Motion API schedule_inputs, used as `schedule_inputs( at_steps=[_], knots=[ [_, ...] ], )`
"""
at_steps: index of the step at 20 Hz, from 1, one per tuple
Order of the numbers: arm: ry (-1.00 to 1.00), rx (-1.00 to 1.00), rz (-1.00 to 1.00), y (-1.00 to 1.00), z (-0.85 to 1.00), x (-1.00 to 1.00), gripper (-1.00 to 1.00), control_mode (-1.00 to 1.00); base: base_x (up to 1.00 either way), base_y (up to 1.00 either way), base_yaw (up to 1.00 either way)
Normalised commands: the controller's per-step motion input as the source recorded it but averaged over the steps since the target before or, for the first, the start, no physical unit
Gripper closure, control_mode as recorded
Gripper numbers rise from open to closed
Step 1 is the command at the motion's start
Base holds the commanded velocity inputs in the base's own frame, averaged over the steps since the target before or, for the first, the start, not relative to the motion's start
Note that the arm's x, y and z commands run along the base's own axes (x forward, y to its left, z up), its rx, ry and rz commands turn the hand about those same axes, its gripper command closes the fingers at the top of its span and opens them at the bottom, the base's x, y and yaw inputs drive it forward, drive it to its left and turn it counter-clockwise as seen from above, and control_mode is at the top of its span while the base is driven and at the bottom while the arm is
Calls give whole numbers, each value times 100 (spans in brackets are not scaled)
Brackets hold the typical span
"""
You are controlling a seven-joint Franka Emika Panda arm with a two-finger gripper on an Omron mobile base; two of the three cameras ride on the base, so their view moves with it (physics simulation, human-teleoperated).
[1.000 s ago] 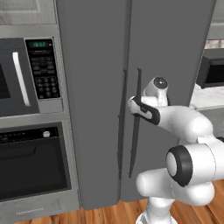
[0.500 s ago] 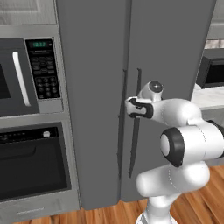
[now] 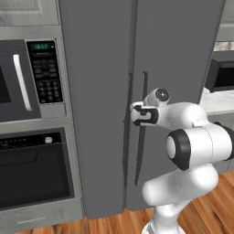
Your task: Retrieve a lemon from the fridge and place it on the cutting board with the fish.
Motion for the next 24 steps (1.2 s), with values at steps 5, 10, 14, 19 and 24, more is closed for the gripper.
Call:
schedule_inputs(
  at_steps=[5, 10, 14, 19, 24],
  knots=[
    [15, 0, 0, 0, 3, 4, 100, -100, 0, 0, 0],
    [12, 0, 0, -17, 29, -56, 100, -100, 0, 0, 0],
    [15, 0, 0, -46, 42, -85, 100, -100, 0, 0, 0],
    [11, 7, 4, -84, 22, -97, 100, -100, 0, 0, 0],
    [4, 13, 10, -100, 13, -100, 100, -100, 0, 0, 0]
  ],
)
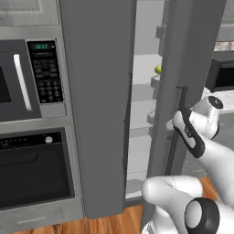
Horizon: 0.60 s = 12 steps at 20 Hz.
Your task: Retrieve a lemon from the fridge and place it on the cutting board with the fish.
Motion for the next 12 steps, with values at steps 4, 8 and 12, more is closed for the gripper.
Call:
schedule_inputs(
  at_steps=[4, 8, 12],
  knots=[
    [0, 17, 16, -88, 4, -84, 100, -100, 0, 0, 0],
    [-10, 6, 3, -24, 9, -79, -100, -100, 0, 0, 0],
    [-1, -13, 0, 9, 51, -55, -100, -100, 0, 0, 0]
  ],
)
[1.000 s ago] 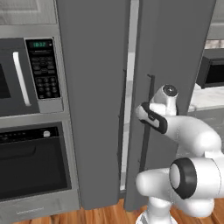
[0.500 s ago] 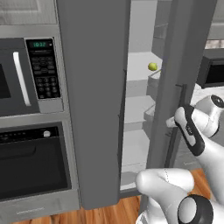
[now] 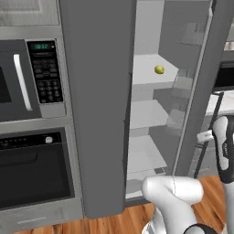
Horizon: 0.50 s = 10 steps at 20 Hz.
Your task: Retrieve a lemon from the fridge and place it on the cutting board with the fish.
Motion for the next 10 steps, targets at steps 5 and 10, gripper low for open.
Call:
schedule_inputs(
  at_steps=[5, 10],
  knots=[
    [2, -29, -5, 37, 73, -56, -100, -100, 0, 0, 0],
    [22, -39, -4, 75, 8, 2, -100, -100, 0, 0, 0]
  ],
)
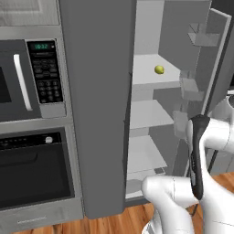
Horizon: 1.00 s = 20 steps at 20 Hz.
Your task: Retrieve a lemon from the fridge and place it on the cutting board with the fish.
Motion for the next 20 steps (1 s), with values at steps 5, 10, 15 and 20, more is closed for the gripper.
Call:
schedule_inputs(
  at_steps=[5, 10, 15, 20],
  knots=[
    [32, -45, 0, 62, -25, 73, -100, -100, 0, 0, 0],
    [42, -32, 1, 4, -47, 83, -100, -100, 0, 0, 0],
    [22, -24, 0, -9, -36, 82, -100, -100, 0, 0, 0],
    [1, -10, 0, -42, -53, 72, -100, -100, 0, 0, 0]
  ],
)
